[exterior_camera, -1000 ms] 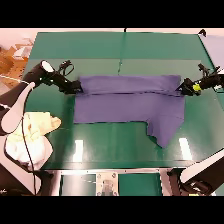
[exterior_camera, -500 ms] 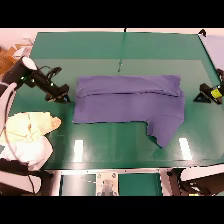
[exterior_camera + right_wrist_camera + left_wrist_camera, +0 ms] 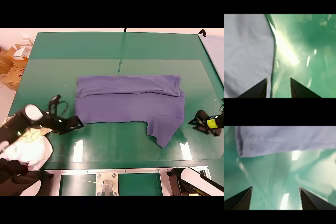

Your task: Fold the shirts.

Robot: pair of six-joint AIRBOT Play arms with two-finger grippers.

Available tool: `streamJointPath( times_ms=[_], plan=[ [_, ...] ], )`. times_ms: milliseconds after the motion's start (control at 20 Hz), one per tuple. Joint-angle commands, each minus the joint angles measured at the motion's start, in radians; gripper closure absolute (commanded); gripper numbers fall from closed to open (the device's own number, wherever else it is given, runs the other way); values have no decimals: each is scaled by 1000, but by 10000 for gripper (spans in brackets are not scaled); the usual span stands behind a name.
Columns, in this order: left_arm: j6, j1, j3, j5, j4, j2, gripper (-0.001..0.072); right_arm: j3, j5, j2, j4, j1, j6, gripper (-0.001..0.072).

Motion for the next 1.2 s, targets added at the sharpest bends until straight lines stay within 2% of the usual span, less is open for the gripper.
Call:
streamJointPath(
  times_ms=[0,150,250,350,450,500,550,650,700,750,800,900,1050,1150],
  plan=[
    [-138,-142,-149,379,-78,50,65,-171,-145,62,81,-8,31,373],
    [-209,-216,-156,633,-92,19,67,-263,-222,61,149,-8,19,370],
    [-256,-216,-145,662,-134,-69,66,-303,-248,53,164,-7,19,302],
    [-261,-217,-94,639,-215,-166,67,-310,-251,31,193,-3,19,290],
    [-247,-216,-32,619,-216,-226,76,-310,-254,10,223,27,-9,288],
    [-230,-216,-10,605,-215,-243,302,-310,-254,-3,233,51,-15,280],
    [-214,-216,0,597,-215,-248,484,-310,-254,-19,235,79,-19,280],
    [-182,-213,6,587,-215,-248,653,-310,-254,-52,235,110,-19,280],
    [-178,-213,6,575,-210,-248,686,-310,-254,-63,235,113,-32,282],
    [-171,-213,6,566,-207,-248,686,-309,-255,-64,233,113,-40,287],
    [-154,-213,6,563,-207,-248,686,-305,-257,-64,232,113,-45,353],
    [-154,-206,6,550,-202,-246,687,-284,-248,-64,230,113,-61,692],
    [-104,-106,6,377,-122,-181,688,-230,-183,-48,177,113,-61,693],
    [-126,-22,6,222,10,-89,688,-221,-150,-12,124,113,-19,694]
  ],
)
